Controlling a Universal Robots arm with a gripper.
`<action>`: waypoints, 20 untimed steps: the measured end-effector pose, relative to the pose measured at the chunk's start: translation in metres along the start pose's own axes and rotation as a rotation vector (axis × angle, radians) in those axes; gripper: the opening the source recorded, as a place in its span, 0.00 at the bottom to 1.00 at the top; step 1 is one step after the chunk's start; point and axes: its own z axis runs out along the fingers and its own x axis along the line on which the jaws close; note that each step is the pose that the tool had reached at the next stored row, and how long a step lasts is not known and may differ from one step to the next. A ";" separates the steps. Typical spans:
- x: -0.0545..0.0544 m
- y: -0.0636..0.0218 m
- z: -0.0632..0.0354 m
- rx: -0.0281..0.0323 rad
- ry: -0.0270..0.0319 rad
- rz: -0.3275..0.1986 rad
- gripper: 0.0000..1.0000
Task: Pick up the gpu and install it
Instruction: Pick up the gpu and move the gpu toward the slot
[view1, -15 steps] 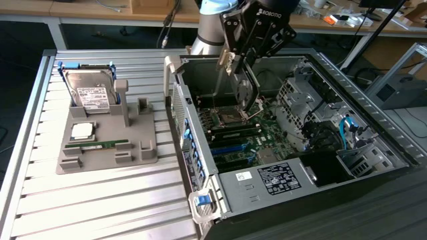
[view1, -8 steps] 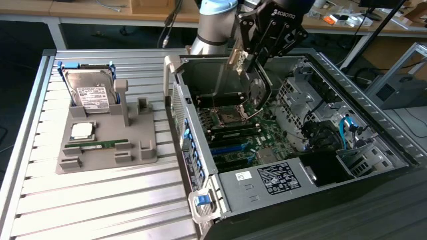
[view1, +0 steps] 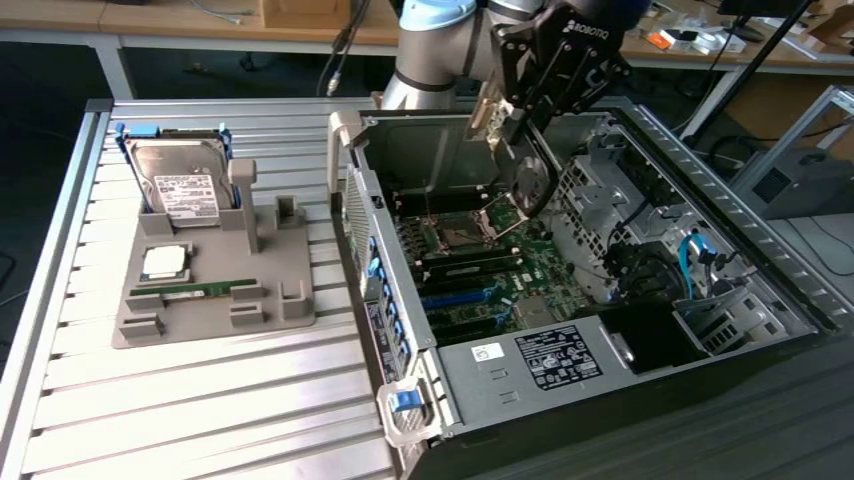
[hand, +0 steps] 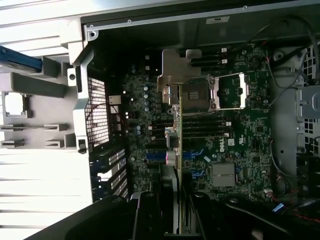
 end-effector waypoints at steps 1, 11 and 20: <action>-0.001 0.0001 -0.0002 0.0001 0.0010 0.000 0.27; -0.017 0.0012 -0.0021 0.0008 0.0105 0.000 0.27; -0.028 0.0021 -0.0019 0.0016 0.0199 0.000 0.27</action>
